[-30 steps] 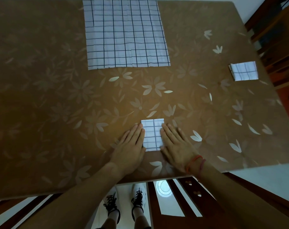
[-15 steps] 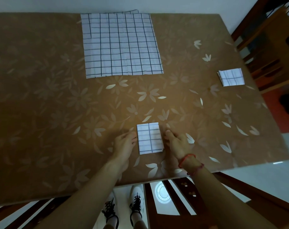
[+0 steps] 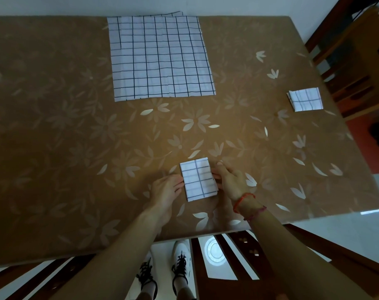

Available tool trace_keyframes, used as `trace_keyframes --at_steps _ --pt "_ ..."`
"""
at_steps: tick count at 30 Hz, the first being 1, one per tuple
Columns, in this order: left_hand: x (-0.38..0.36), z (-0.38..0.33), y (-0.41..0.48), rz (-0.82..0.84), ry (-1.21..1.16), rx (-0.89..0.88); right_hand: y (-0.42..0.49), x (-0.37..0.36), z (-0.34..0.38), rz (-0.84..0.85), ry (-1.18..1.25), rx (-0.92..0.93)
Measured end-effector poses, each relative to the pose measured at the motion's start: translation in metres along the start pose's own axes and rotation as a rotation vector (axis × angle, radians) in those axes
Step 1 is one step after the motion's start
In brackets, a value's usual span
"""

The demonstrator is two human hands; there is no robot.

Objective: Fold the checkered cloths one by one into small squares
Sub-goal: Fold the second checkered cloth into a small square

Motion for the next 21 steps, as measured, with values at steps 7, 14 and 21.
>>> trace_keyframes --at_steps 7,14,21 --pt "0.001 -0.001 0.0 0.017 0.033 -0.005 -0.005 -0.002 -0.002 -0.01 0.048 -0.018" --pt "0.002 -0.002 -0.001 0.028 0.044 -0.009 -0.009 -0.002 -0.005 -0.007 0.096 -0.022" --pt "0.004 0.002 0.002 0.041 0.03 -0.003 -0.007 -0.002 -0.007 -0.014 0.046 -0.009"
Point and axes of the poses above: each hand's wrist, its own y-axis towards the middle knuckle, its own x-axis out of the back of the hand, z = x × y, the point moved 2 cm from there along y, towards the middle knuckle, and after that the axes turned 10 degrees about z, right-handed, at the moved point
